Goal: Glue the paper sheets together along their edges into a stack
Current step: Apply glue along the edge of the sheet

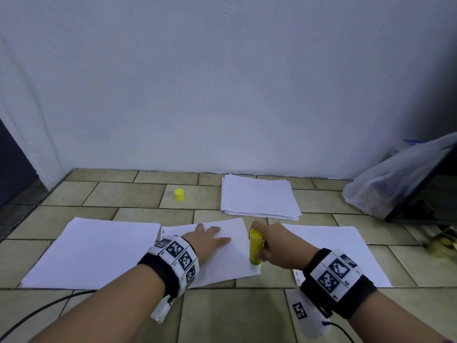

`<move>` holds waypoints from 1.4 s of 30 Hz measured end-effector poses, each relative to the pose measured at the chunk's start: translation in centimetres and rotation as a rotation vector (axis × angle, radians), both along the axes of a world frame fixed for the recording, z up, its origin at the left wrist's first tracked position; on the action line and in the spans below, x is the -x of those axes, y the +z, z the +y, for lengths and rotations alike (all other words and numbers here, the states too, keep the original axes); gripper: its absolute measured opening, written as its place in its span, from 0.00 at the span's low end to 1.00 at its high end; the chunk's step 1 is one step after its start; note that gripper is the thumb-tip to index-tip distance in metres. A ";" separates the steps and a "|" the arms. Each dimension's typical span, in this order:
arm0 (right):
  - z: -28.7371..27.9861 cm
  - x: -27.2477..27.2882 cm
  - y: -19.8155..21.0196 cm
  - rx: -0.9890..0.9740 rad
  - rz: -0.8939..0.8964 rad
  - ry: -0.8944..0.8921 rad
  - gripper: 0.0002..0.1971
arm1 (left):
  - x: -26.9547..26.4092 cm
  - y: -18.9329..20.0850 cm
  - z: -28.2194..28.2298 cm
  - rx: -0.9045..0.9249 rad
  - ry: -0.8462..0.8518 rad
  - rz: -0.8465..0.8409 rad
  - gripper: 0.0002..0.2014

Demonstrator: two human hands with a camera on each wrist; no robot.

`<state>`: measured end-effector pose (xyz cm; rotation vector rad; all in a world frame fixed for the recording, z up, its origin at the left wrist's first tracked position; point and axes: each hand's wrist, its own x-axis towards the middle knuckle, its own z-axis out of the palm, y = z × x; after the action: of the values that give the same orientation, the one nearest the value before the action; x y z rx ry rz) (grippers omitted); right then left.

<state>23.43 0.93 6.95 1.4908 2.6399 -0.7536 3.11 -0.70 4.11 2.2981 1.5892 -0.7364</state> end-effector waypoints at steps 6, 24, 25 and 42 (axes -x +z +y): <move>1.0 -1.1 1.1 0.008 0.361 -0.205 0.10 | 0.8 0.1 0.1 0.006 0.032 0.029 0.42; 4.9 2.2 -0.8 -0.075 0.542 -0.417 0.11 | 1.3 -0.5 -0.6 -0.170 0.166 -0.130 0.36; 4.9 2.8 -0.9 -0.067 0.544 -0.417 0.11 | 1.2 -0.7 -0.6 -0.169 0.208 -0.147 0.36; 6.2 8.6 -1.8 -0.070 0.252 -0.165 0.14 | 1.8 -1.0 -0.6 -0.110 0.252 -0.182 0.40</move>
<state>14.87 7.17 5.17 1.7590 2.7706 -0.9264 1.35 -1.27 3.12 2.1112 1.8251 -0.3777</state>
